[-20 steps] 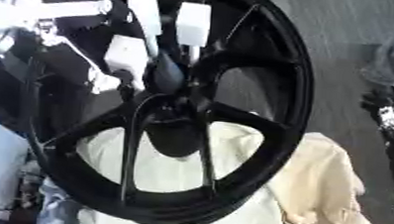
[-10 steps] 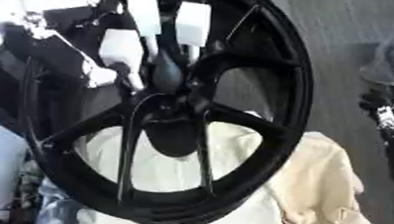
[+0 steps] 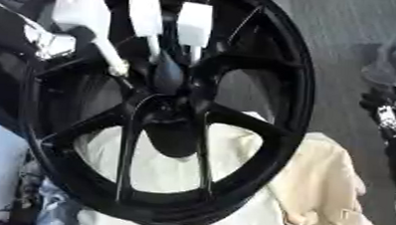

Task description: Pull the pin out of the wheel hub.

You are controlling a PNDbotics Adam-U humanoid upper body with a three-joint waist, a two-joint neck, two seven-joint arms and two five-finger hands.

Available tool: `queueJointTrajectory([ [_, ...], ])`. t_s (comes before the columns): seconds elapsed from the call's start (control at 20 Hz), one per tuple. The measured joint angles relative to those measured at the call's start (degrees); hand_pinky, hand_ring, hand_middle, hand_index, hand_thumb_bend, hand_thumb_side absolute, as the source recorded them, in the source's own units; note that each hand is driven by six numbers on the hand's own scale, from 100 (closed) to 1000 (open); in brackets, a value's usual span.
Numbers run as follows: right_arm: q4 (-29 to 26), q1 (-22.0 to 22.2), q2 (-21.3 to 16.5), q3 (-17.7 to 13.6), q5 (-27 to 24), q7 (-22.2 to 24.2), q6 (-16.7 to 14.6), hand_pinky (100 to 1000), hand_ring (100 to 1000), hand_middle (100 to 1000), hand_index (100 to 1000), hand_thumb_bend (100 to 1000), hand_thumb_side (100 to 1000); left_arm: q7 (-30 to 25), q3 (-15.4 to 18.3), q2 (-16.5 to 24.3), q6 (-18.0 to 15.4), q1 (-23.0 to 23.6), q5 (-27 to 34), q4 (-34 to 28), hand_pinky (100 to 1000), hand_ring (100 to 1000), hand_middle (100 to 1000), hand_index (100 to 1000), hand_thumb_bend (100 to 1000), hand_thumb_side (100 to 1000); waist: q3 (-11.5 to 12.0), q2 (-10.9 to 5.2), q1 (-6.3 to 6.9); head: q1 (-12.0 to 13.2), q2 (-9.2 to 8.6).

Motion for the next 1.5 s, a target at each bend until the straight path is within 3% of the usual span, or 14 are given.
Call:
queueJointTrajectory([
  [0.05, 0.0, 0.1, 0.0, -0.1, 0.0, -0.1, -0.1, 1000, 878, 806, 861, 100, 694, 0.7, 1.9, 1.2, -0.6, 1.6, 0.8, -0.2, 345, 213, 251, 338, 100, 200, 0.1, 0.00, -0.01, -0.1, 0.00],
  [0.2, -0.4, 0.5, 0.0, -0.7, -0.2, -0.7, -0.4, 1000, 878, 806, 861, 100, 686, 5.6, 8.3, 4.9, -4.1, 8.2, 3.6, -0.3, 344, 207, 246, 331, 100, 211, 0.8, 0.06, -0.13, -0.5, -0.04],
  [0.4, -0.8, 0.5, -0.1, -1.6, -0.9, -1.6, -0.7, 1000, 878, 806, 861, 100, 681, 16.8, 18.3, 8.3, -6.8, 21.3, 6.0, -0.4, 343, 198, 240, 323, 100, 236, 1.7, 0.20, -0.72, -0.8, -0.47],
  [0.55, -1.2, 0.5, -0.1, -2.3, -1.2, -2.2, -0.8, 1000, 878, 807, 861, 100, 675, 25.6, 24.7, 8.3, -4.8, 31.7, 6.6, -0.4, 353, 204, 246, 333, 100, 236, 2.2, 0.33, -1.00, -1.1, -0.70],
  [0.7, -1.6, 0.6, -0.1, -2.9, -1.6, -2.9, -0.9, 1000, 878, 807, 861, 100, 671, 32.0, 28.5, 7.0, -1.2, 39.2, 6.4, -0.1, 378, 239, 282, 377, 100, 239, 2.2, 0.36, -1.07, -1.3, -1.00],
  [0.85, -2.0, 0.5, -0.1, -3.4, -2.2, -3.3, -1.0, 1000, 878, 807, 862, 100, 666, 36.5, 30.5, 3.6, 1.2, 42.8, 5.9, 2.0, 559, 436, 472, 578, 100, 146, 2.0, 0.39, -1.15, -1.4, -1.04],
  [0.9, -2.1, 0.5, -0.1, -3.5, -2.4, -3.4, -1.1, 1000, 878, 807, 862, 100, 666, 37.3, 30.6, 2.5, 1.5, 43.4, 5.9, 3.1, 643, 525, 556, 664, 100, 172, 1.9, 0.44, -1.23, -1.4, -1.09],
  [0.95, -2.1, 0.5, -0.1, -3.6, -2.5, -3.5, -1.1, 1000, 878, 807, 862, 100, 666, 37.7, 30.7, 1.6, 1.6, 43.8, 5.9, 4.4, 732, 637, 658, 736, 100, 273, 1.6, 0.50, -1.36, -1.3, -1.24],
  [1.0, -2.1, 0.5, -0.1, -3.6, -2.6, -3.5, -1.2, 1000, 878, 807, 862, 100, 666, 37.9, 30.7, 0.7, 1.5, 44.0, 5.8, 5.7, 761, 684, 695, 763, 155, 390, 1.3, 0.57, -1.43, -1.2, -1.31],
  [1.05, -2.1, 0.5, -0.1, -3.6, -2.7, -3.6, -1.2, 1000, 878, 807, 862, 100, 666, 38.1, 30.7, 0.0, 1.3, 44.1, 5.6, 7.0, 770, 706, 718, 792, 263, 535, 1.1, 0.61, -1.52, -1.2, -1.47],
  [1.1, -2.1, 0.5, -0.1, -3.6, -2.8, -3.6, -1.2, 1000, 878, 807, 862, 100, 667, 38.2, 30.7, -0.7, 1.0, 44.1, 5.1, 8.3, 771, 710, 721, 797, 280, 556, 0.9, 0.64, -1.54, -1.1, -1.51],
  [1.15, -2.2, 0.5, -0.1, -3.7, -2.9, -3.6, -1.2, 1000, 878, 808, 862, 100, 667, 38.1, 30.7, -1.3, 0.7, 44.1, 4.5, 9.5, 803, 752, 753, 833, 445, 702, 0.7, 0.67, -1.55, -0.9, -1.54],
  [1.35, -2.3, 0.5, 0.0, -3.9, -2.9, -3.7, -1.3, 1000, 879, 808, 863, 100, 667, 37.4, 30.7, -3.2, -0.5, 43.7, 2.3, 13.6, 817, 767, 758, 836, 530, 759, 0.0, 0.96, -1.57, -0.6, -1.78],
  [1.5, -2.4, 0.5, 0.0, -3.9, -2.9, -3.8, -1.4, 1000, 879, 808, 863, 100, 668, 36.5, 30.7, -4.4, -1.4, 43.6, 1.8, 14.6, 814, 764, 755, 831, 476, 800, -0.1, 1.02, -1.62, -0.4, -2.02],
])
